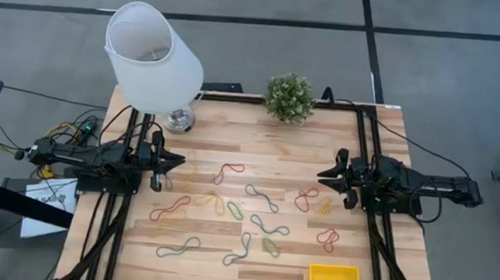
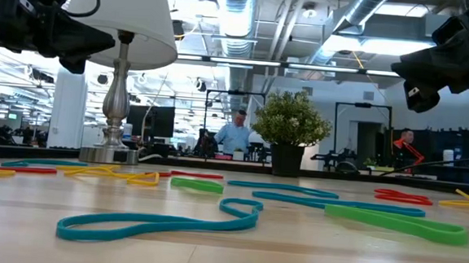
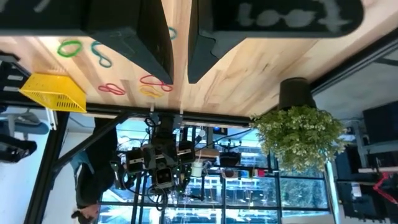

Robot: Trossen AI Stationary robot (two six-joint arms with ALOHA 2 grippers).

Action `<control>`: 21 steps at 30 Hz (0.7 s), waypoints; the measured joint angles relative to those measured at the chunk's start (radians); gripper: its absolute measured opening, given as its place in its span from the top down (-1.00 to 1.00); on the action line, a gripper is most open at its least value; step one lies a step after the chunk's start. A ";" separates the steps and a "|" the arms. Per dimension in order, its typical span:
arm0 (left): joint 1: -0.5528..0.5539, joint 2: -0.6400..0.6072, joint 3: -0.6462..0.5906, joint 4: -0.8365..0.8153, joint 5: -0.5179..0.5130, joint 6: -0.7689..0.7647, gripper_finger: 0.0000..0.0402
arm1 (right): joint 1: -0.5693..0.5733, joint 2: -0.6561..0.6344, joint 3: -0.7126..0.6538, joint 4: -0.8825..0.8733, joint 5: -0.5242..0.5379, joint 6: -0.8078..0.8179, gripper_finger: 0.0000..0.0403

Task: Pick and place rubber bands into bin
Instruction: Put the red rubber band into the yellow basket

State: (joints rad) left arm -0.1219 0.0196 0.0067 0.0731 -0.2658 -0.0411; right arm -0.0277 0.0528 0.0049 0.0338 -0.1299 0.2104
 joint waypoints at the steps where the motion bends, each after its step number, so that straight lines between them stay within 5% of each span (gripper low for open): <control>1: 0.000 0.000 0.000 0.000 0.000 -0.005 0.82 | 0.000 0.000 0.000 0.000 0.000 0.000 0.57; 10: 0.000 0.000 0.000 -0.003 0.030 0.015 0.79 | 0.000 0.000 0.000 0.000 0.000 0.000 0.57; 21: 0.000 0.000 0.087 -0.028 -0.027 0.058 0.30 | 0.000 0.000 0.000 0.000 0.000 0.000 0.57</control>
State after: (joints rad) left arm -0.1219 0.0193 0.0932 0.0448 -0.2928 0.0167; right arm -0.0277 0.0528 0.0051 0.0338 -0.1299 0.2104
